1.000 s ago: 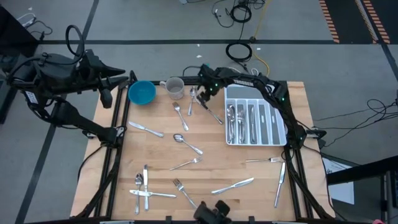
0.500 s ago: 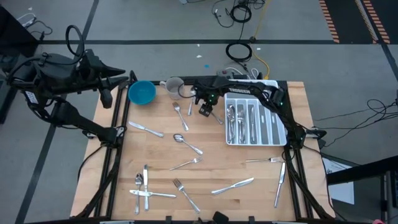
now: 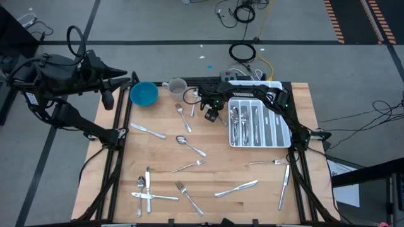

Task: Sort silverware
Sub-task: Put the table knife in the silverware tray

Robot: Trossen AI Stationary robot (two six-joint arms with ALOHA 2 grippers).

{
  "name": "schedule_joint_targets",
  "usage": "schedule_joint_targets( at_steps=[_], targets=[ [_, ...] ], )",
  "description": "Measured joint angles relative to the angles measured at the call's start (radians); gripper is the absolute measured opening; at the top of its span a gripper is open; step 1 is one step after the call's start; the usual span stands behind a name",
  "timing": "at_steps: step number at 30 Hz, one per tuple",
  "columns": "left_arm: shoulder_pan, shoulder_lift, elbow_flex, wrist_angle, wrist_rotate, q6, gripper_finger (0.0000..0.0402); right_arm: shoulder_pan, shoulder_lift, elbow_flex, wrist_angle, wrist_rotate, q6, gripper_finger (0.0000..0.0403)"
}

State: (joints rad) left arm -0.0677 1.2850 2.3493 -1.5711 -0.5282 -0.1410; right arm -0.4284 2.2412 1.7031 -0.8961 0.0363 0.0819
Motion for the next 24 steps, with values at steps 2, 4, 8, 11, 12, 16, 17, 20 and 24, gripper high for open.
schedule_joint_targets(
  at_steps=[2,4,8,11,12,16,17,20,24],
  targets=[
    [0.000,0.000,0.000,0.000,0.000,0.000,0.0116,0.007,-0.001,-0.012,0.001,0.019,0.004,0.0191],
    [0.000,0.000,0.000,0.000,0.000,0.000,0.0116,0.015,-0.002,-0.027,0.005,0.029,0.005,0.0144],
    [0.000,0.000,0.000,0.000,0.000,0.000,0.0116,0.028,-0.002,-0.051,0.015,0.036,0.004,0.0024],
    [0.000,0.000,0.000,0.000,0.000,0.000,0.0116,0.034,-0.002,-0.051,0.014,0.044,0.025,0.0011],
    [0.000,0.000,0.000,0.000,0.000,0.000,0.0116,0.034,-0.001,-0.051,0.012,0.045,0.037,0.0008],
    [0.000,0.000,0.000,0.000,0.000,0.000,0.0116,0.033,-0.001,-0.044,-0.008,0.012,0.065,0.0004],
    [0.000,0.000,0.000,0.000,0.000,0.000,0.0116,0.034,-0.002,-0.035,-0.017,0.001,0.069,0.0003],
    [0.000,0.000,0.000,0.000,0.001,0.014,0.0116,0.041,-0.010,-0.003,-0.042,-0.002,0.082,0.0002],
    [0.000,0.000,0.000,0.000,0.001,0.018,0.0116,0.045,-0.027,0.051,-0.088,-0.028,0.109,0.0001]
  ],
)
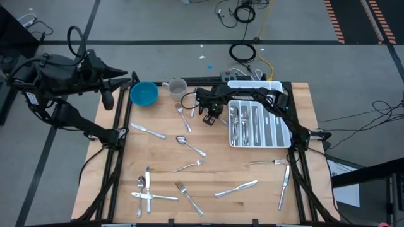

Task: Sort silverware
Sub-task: Put the table knife in the silverware tray

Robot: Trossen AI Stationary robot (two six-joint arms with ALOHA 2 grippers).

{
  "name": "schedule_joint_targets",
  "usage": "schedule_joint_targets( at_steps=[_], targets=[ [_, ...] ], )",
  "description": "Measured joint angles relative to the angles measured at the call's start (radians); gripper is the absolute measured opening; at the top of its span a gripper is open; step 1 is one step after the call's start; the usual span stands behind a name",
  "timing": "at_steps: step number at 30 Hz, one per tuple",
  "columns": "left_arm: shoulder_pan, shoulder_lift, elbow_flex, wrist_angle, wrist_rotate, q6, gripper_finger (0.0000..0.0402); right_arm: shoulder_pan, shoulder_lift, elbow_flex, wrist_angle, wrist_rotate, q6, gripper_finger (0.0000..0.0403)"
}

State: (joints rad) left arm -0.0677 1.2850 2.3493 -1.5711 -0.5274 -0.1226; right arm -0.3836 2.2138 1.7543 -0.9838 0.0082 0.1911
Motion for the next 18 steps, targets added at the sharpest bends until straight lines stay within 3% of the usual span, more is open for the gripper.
schedule_joint_targets(
  at_steps=[11,18],
  targets=[
    [0.000,0.000,0.000,0.000,0.000,0.026,0.0116,0.013,-0.053,0.080,-0.037,-0.015,0.037,0.0000],
    [0.000,0.000,0.000,0.000,0.000,0.032,0.0116,-0.016,-0.194,0.083,-0.105,-0.003,0.102,0.0000]
  ],
)
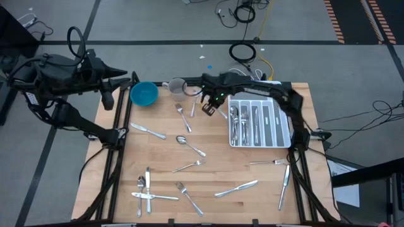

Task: Sort silverware
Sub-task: Put the table knife in the silverware tray

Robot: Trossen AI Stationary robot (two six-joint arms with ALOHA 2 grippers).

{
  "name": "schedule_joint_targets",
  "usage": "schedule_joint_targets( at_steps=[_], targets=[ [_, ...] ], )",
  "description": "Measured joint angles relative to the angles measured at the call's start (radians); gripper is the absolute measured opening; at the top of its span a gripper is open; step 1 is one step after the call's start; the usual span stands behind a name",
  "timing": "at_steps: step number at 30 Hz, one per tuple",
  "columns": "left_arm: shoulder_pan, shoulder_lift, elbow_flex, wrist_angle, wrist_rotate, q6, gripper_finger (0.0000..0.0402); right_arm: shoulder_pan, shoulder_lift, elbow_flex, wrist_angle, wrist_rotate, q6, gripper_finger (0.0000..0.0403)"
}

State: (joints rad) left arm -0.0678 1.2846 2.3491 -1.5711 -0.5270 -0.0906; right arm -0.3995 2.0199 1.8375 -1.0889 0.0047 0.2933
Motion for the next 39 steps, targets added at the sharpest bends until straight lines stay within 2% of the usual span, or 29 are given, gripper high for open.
schedule_joint_targets(
  at_steps=[5,10,14,22,25,28,31,39],
  targets=[
    [0.000,0.000,0.000,0.000,0.000,0.000,0.0116,-0.046,-0.146,0.001,-0.136,0.077,0.078,0.0000],
    [0.000,0.000,0.000,0.000,0.000,0.000,0.0116,-0.090,-0.313,0.001,-0.261,0.054,0.123,0.0000],
    [0.000,0.000,0.000,0.000,0.000,0.000,0.0116,-0.103,-0.447,0.001,-0.341,0.090,0.190,0.0000],
    [0.000,0.000,0.000,0.000,0.000,0.000,0.0116,-0.104,-0.666,0.001,-0.486,0.188,0.329,0.0000],
    [0.000,0.000,0.000,0.000,0.000,0.000,0.0116,-0.106,-0.736,-0.047,-0.466,0.215,0.375,0.0000],
    [0.000,0.000,0.000,0.000,0.000,0.000,0.0116,-0.105,-0.795,-0.158,-0.462,0.234,0.442,0.0000],
    [0.000,0.000,0.000,0.000,0.000,0.000,0.0116,-0.105,-0.855,-0.336,-0.401,0.219,0.488,0.0000],
    [0.000,0.000,0.000,0.000,0.000,-0.008,0.0116,-0.102,-0.971,-0.852,0.066,0.054,0.598,0.0000]
  ],
)
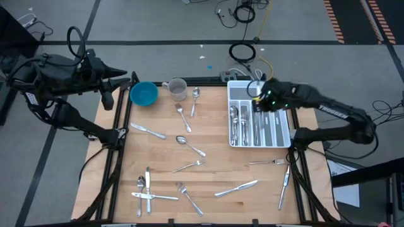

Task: Sort silverware
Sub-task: Put the table knife in the silverware tray

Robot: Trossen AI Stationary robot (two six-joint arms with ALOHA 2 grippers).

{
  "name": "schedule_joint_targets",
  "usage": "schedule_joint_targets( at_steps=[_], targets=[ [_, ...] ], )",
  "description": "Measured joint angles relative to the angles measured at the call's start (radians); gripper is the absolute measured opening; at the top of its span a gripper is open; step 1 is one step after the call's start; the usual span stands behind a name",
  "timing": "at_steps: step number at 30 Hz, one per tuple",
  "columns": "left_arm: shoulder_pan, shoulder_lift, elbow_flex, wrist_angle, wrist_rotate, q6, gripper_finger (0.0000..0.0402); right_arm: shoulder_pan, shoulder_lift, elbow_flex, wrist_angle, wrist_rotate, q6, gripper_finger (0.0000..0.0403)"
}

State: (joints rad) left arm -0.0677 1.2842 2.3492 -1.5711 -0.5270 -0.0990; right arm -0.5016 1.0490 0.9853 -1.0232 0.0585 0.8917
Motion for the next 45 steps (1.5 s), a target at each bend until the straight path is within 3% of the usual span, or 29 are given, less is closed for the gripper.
schedule_joint_targets(
  at_steps=[6,16,22,27,45],
  targets=[
    [0.000,0.000,0.000,0.000,0.000,-0.018,0.0116,0.022,-0.010,-0.220,0.177,-0.040,0.083,0.0000],
    [0.000,0.003,0.000,0.000,-0.001,-0.025,0.0116,0.048,-0.010,-0.329,0.198,-0.039,0.122,0.0000],
    [0.000,0.006,0.000,0.000,-0.001,-0.026,0.0116,0.047,-0.010,-0.427,0.334,-0.061,0.154,0.0000],
    [0.000,0.006,0.000,0.000,-0.002,-0.026,0.0116,0.047,-0.010,-0.467,0.424,-0.061,0.178,0.0000],
    [0.000,0.006,0.000,0.000,-0.006,-0.026,0.0116,0.047,0.049,-0.466,0.369,-0.053,0.160,0.0000]
  ],
)
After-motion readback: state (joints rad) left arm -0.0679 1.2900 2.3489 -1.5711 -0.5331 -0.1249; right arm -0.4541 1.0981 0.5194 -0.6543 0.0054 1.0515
